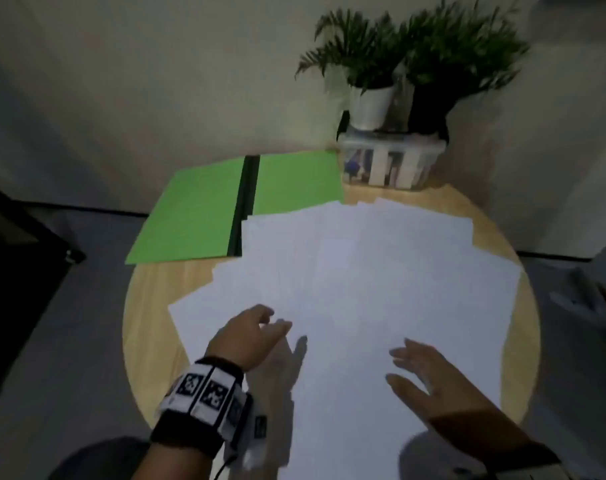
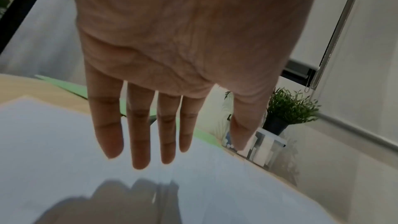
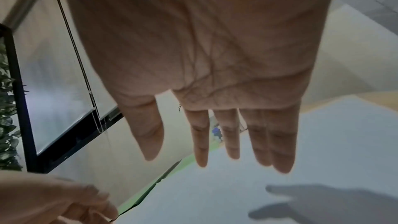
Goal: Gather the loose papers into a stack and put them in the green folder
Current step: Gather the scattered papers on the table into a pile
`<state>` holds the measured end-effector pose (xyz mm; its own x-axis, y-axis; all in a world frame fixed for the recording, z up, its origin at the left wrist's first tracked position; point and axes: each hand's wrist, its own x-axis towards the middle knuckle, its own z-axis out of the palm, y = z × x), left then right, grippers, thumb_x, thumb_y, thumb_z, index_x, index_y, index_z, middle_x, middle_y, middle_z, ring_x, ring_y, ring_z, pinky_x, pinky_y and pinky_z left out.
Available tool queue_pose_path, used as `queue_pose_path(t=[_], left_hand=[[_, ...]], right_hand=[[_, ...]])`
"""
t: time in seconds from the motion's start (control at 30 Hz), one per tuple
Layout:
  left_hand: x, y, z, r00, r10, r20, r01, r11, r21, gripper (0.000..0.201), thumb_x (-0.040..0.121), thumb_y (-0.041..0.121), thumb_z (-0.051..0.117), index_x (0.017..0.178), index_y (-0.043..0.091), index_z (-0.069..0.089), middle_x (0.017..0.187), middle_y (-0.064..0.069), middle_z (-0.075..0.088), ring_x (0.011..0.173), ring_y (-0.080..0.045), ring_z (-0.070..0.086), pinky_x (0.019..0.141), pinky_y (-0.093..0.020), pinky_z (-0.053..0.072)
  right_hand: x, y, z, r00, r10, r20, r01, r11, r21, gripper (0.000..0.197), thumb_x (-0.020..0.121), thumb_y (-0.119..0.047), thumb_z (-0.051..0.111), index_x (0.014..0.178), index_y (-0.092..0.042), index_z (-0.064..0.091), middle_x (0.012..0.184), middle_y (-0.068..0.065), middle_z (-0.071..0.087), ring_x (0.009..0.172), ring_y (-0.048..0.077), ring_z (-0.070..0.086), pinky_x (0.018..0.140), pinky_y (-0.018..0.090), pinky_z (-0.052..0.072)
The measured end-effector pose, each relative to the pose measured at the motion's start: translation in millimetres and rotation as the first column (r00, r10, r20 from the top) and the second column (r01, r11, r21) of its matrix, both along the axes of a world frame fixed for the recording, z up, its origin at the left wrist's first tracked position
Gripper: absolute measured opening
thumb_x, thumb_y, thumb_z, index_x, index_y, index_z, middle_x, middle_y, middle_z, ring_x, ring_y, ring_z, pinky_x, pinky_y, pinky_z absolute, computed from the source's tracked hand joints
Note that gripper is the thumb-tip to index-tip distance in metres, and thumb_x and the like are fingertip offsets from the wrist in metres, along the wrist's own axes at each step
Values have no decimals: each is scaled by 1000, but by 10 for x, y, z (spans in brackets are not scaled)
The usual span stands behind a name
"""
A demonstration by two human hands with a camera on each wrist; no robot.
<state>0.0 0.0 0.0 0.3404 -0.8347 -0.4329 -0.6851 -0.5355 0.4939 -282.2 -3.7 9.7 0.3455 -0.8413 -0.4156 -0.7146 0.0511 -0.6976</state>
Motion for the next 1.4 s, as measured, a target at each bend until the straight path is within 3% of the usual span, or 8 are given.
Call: queue_pose_path(t=[0.1, 0.17, 0.33, 0.43, 0.9, 1.0, 1.23, 1.4], left_hand=[[34, 82, -297, 1000, -20, -14, 20, 1000, 24, 69, 81, 55, 60, 135, 13, 50, 139, -9, 52, 126, -25, 51, 104, -35, 41], [32, 114, -420, 999, -29, 41, 28, 999, 18, 71, 77, 59, 60, 131, 14, 52, 134, -12, 52, 125, -30, 50, 103, -42, 42], [-230, 214, -395, 1000, 12, -15, -12, 1000, 12, 83, 75, 57, 68, 138, 11, 41, 138, -16, 39, 125, -32, 49, 106, -44, 41], [-365, 177, -383, 988, 110, -108, -111, 994, -1, 91, 72, 53, 74, 140, 6, 35, 142, -16, 31, 125, -33, 48, 103, -42, 44], [-470, 87, -486, 769, 303, -563, -379, 925, -20, 103, 84, 12, 68, 152, 20, -8, 131, -18, 51, 102, -30, 56, 80, -32, 48], [-426, 112, -588, 733, 318, -601, -381, 924, 24, 100, 77, 17, 74, 150, 19, 5, 133, -17, 52, 114, -36, 58, 96, -43, 50], [-499, 265, -532, 775, 164, -610, -210, 978, -3, 27, 79, 12, 63, 104, 14, 53, 88, -3, 68, 75, -18, 65, 62, -25, 53], [-388, 19, -552, 758, 229, -610, -382, 915, -131, 74, 68, 10, 78, 128, 17, 36, 110, -10, 64, 100, -32, 64, 90, -45, 54]], right_hand=[[-77, 4, -250, 994, -101, 36, 102, 994, -38, 55, 72, -63, 60, 120, -39, 50, 145, 1, 43, 126, 6, 45, 117, 35, 26], [-198, -84, -448, 978, -206, -29, 204, 977, -59, 85, 65, -71, 63, 133, -23, 49, 147, 5, 43, 140, 18, 34, 118, 39, 23], [-249, 5, -556, 839, -409, -359, 435, 900, -7, 87, 81, -50, 62, 151, -23, 18, 161, 11, -3, 148, 36, -4, 119, 48, 13], [-122, 44, -620, 798, -431, -422, 451, 891, -57, 94, 76, -51, 65, 150, -24, 14, 161, 13, -7, 146, 40, -8, 119, 52, 11], [-45, -56, -438, 817, -358, -452, 356, 930, -92, 71, 70, -54, 60, 137, -41, 37, 149, 0, 20, 132, 33, 22, 109, 48, 32], [-145, -118, -441, 775, -514, -369, 503, 854, -134, 80, 66, -46, 69, 138, -32, 37, 140, 8, 26, 128, 35, 28, 107, 49, 36], [-276, -341, -456, 697, -646, -312, 663, 746, -64, 113, 63, -40, 83, 146, -5, 15, 143, 22, 30, 131, 40, 37, 103, 47, 41], [-231, -479, -437, 700, -623, -348, 649, 759, -52, 95, 63, -31, 84, 131, 4, 28, 129, 22, 52, 113, 37, 57, 90, 42, 52]])
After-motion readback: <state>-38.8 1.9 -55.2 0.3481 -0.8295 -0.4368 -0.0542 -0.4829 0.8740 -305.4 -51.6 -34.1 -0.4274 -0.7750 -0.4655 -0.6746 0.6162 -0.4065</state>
